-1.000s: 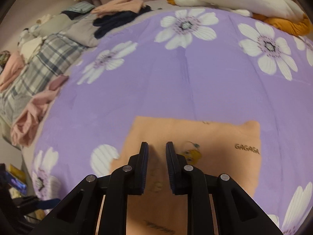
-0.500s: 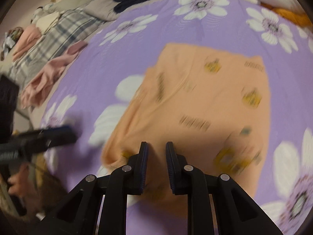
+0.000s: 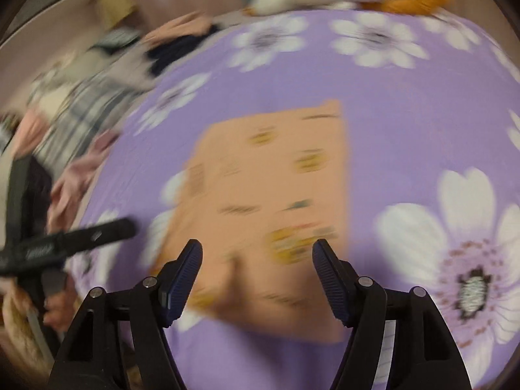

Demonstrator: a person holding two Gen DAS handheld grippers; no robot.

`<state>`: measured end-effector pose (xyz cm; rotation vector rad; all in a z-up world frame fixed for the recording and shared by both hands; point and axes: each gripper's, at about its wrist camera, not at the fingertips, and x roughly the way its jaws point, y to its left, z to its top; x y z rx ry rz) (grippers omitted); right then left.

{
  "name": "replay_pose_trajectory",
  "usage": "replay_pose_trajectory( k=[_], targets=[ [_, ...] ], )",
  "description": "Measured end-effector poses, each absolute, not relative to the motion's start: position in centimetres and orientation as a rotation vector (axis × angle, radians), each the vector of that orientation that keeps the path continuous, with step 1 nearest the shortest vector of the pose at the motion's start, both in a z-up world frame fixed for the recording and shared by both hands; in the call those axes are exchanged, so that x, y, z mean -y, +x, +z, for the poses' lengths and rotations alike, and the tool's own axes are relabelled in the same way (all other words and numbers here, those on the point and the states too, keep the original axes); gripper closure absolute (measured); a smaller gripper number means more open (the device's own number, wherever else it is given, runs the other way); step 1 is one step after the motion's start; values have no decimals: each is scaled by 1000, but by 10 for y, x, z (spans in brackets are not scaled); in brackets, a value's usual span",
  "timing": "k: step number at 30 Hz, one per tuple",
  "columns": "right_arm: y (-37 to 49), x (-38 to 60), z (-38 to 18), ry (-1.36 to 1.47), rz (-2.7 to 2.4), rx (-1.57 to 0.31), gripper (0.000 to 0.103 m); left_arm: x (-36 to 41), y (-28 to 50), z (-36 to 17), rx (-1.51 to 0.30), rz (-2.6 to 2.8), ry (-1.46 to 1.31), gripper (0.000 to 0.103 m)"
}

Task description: Fold small clothes

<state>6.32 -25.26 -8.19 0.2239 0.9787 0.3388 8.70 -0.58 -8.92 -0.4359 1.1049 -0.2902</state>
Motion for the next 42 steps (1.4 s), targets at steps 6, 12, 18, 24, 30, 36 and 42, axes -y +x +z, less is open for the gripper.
replay_pose_trajectory(
  k=[6, 12, 18, 24, 30, 36, 42],
  targets=[
    [103, 271, -110, 343, 333, -1046, 33, 35, 123, -121, -1201, -354, -451, 18],
    [106, 249, -115, 337, 369, -1046, 54, 42, 131, -127, -1188, -362, -432, 60],
    [93, 241, -76, 270, 403, -932, 77, 48, 124, -101, -1110, -374, -388, 78],
    [104, 240, -42, 253, 466, -807, 77, 45, 122, -63, -959, -337, -331, 77],
    [140, 233, -75, 265, 440, -897, 77, 44, 153, -92, -1029, -269, -301, 75],
    [139, 232, -97, 221, 342, -963, 63, 47, 154, -107, -1081, -237, -263, 41],
    [116, 241, -55, 175, 286, -850, 40, 41, 129, -65, -975, -246, -278, 1]
  ],
)
